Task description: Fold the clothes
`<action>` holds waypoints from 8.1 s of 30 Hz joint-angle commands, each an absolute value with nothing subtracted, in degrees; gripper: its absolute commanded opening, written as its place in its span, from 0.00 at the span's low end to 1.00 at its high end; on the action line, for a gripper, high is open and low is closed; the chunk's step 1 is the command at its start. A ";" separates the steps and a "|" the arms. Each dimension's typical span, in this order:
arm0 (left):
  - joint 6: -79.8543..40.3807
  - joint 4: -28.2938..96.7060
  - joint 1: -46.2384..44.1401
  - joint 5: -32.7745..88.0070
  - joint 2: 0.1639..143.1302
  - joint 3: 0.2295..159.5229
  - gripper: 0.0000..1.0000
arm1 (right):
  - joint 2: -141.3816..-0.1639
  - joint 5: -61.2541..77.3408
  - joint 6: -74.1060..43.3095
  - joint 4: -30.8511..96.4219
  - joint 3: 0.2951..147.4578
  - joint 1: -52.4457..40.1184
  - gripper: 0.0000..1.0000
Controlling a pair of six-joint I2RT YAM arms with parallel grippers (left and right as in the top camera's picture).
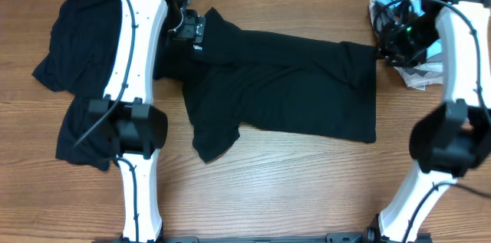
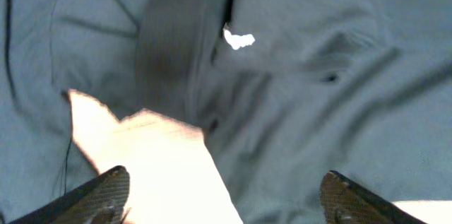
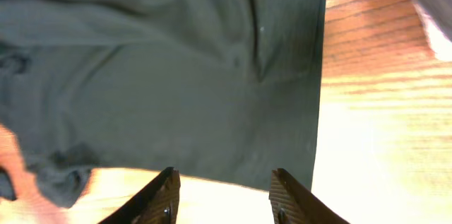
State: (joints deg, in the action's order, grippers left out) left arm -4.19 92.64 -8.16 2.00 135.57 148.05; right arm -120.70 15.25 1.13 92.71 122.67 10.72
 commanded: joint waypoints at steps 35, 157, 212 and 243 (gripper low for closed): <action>-32.08 75.53 -17.76 6.79 108.99 85.69 0.95 | -78.56 8.62 -22.76 71.07 68.62 10.09 0.78; -20.49 71.83 -21.17 -9.15 103.63 95.09 0.04 | -74.46 6.00 -24.88 65.84 59.33 12.56 0.04; -10.22 72.42 -10.63 0.80 120.07 122.83 1.00 | -103.81 6.46 -9.19 38.39 58.22 13.19 0.52; -10.24 80.53 -2.15 1.10 120.09 125.34 1.00 | -103.72 19.44 -4.14 54.83 72.47 26.92 0.04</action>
